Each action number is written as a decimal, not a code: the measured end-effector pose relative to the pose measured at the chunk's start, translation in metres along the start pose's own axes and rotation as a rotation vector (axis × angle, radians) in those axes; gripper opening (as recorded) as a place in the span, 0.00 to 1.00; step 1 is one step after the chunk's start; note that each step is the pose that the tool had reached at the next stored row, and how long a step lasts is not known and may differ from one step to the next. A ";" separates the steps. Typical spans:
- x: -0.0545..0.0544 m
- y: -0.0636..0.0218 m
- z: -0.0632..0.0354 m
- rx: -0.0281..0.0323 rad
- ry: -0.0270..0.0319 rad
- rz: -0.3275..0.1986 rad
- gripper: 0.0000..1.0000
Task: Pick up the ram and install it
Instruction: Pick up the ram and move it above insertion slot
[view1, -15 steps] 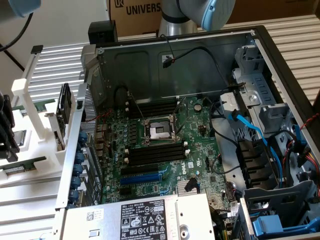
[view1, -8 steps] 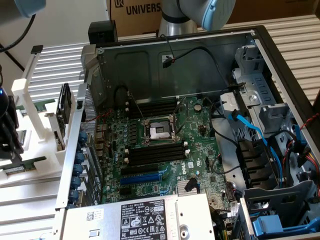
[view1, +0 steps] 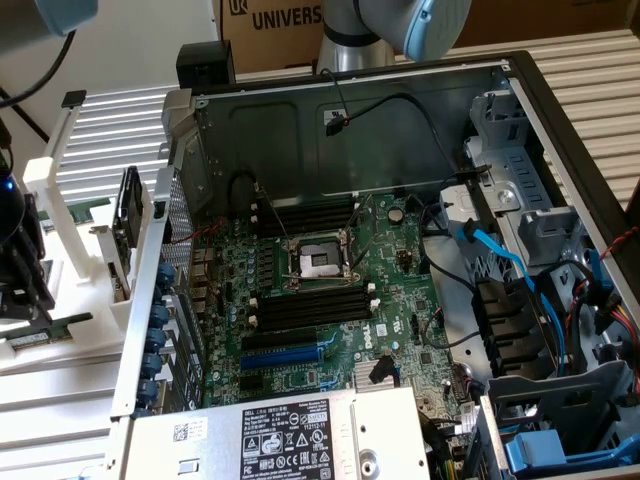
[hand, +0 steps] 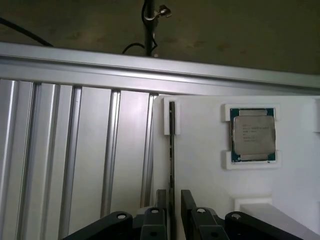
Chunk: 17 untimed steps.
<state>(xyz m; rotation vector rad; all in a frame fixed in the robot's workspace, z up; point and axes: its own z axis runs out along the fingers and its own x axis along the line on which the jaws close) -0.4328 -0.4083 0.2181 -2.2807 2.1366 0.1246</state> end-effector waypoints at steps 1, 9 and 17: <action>0.000 -0.0010 0.0001 0.0024 0.0002 0.000 0.26; 0.000 -0.0009 0.0016 0.0461 0.0034 -0.003 0.26; 0.000 -0.0003 0.0073 0.0461 0.0035 -0.003 0.26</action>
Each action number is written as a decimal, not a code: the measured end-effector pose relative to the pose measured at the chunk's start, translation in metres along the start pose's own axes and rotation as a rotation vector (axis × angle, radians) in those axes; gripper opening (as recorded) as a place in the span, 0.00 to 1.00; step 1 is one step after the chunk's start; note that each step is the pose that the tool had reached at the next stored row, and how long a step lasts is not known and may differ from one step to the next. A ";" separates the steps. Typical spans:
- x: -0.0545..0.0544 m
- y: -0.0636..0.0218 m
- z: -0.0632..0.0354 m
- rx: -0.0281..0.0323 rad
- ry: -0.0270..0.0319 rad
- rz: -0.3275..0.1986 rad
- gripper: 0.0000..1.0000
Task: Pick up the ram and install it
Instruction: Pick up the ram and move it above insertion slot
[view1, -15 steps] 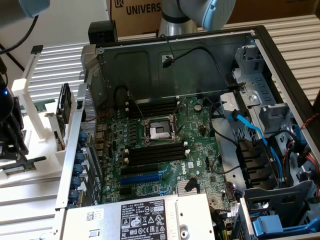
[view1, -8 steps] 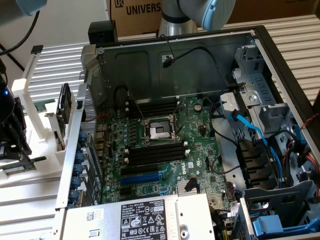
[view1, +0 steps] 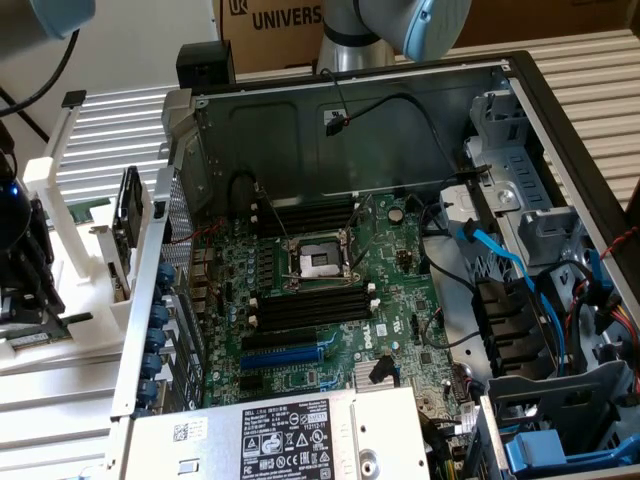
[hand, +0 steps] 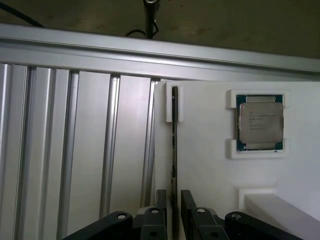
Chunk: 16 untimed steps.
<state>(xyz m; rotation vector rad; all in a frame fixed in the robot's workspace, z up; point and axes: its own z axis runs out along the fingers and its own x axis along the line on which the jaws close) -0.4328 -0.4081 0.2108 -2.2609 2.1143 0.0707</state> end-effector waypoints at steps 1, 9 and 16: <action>0.000 0.0001 0.0004 -0.0001 0.0001 0.000 0.26; -0.003 0.0027 0.0051 0.0002 -0.0003 -0.001 0.26; -0.003 0.0034 0.0084 0.0000 -0.0007 -0.001 0.26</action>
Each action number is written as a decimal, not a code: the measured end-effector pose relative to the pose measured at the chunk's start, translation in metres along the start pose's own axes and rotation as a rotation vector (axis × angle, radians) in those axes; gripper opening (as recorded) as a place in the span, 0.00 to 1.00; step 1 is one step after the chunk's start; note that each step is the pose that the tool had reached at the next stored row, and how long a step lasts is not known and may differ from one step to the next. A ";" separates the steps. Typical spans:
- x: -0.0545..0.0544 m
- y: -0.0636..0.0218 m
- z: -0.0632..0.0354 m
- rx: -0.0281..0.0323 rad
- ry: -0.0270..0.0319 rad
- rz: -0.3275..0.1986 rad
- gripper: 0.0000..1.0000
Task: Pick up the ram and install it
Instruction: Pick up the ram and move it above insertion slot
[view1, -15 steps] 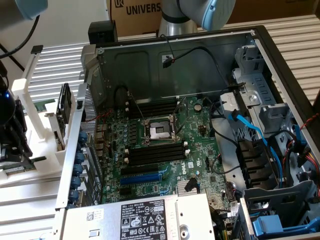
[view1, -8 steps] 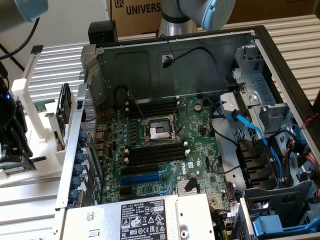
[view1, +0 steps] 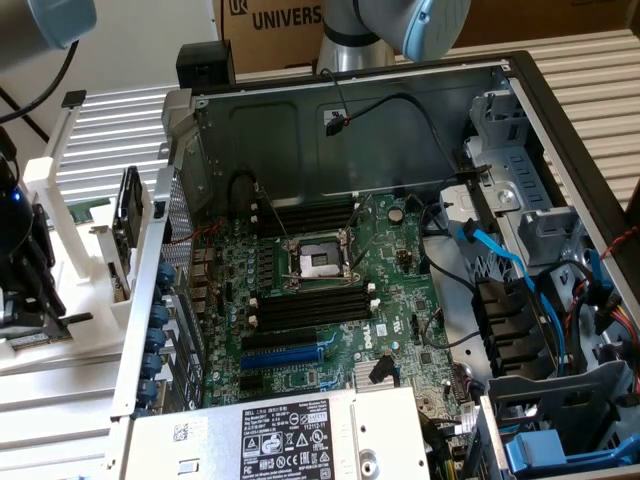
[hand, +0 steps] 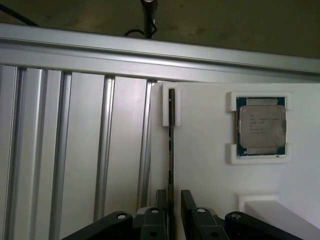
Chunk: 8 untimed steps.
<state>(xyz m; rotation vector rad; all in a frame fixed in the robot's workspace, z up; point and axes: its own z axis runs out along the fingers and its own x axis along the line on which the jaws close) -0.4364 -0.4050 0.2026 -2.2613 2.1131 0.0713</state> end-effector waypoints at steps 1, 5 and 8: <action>0.000 0.0002 0.0006 0.0000 -0.0001 0.000 0.26; 0.000 0.0002 0.0033 0.0001 -0.0002 0.000 0.26; 0.000 0.0002 0.0033 0.0002 -0.0003 0.000 0.26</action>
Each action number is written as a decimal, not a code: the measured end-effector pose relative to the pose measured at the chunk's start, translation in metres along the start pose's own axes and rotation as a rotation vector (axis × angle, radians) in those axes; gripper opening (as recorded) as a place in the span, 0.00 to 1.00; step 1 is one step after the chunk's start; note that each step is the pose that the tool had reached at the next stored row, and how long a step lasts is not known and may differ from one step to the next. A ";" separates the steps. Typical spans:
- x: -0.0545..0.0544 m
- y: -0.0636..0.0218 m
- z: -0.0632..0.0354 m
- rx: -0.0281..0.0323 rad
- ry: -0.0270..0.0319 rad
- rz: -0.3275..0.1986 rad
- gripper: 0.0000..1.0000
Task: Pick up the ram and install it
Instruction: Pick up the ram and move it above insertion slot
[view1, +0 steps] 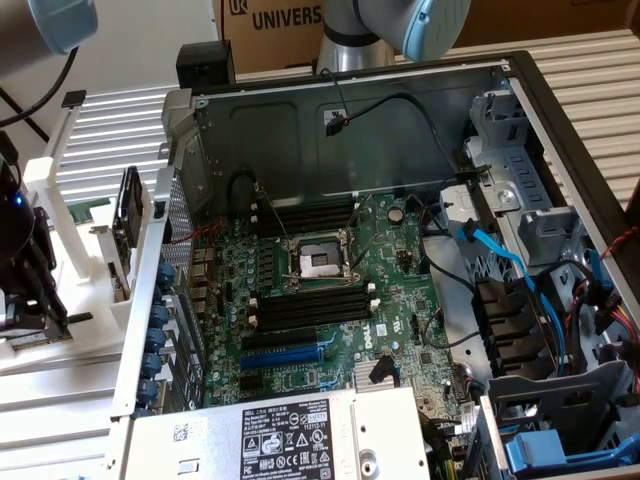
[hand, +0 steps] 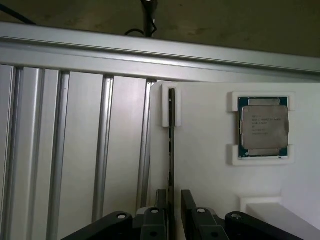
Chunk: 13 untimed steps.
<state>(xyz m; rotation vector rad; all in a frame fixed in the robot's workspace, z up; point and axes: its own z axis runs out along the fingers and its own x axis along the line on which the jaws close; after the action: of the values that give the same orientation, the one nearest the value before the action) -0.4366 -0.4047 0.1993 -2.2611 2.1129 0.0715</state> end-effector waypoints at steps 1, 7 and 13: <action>0.000 0.0000 0.0000 0.0000 0.0000 0.000 0.26; 0.000 0.0000 0.0000 0.0000 0.0000 0.000 0.24; 0.000 0.0000 0.0000 0.0000 0.0000 0.000 0.12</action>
<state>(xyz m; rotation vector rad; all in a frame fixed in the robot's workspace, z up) -0.4366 -0.4047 0.1993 -2.2611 2.1129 0.0715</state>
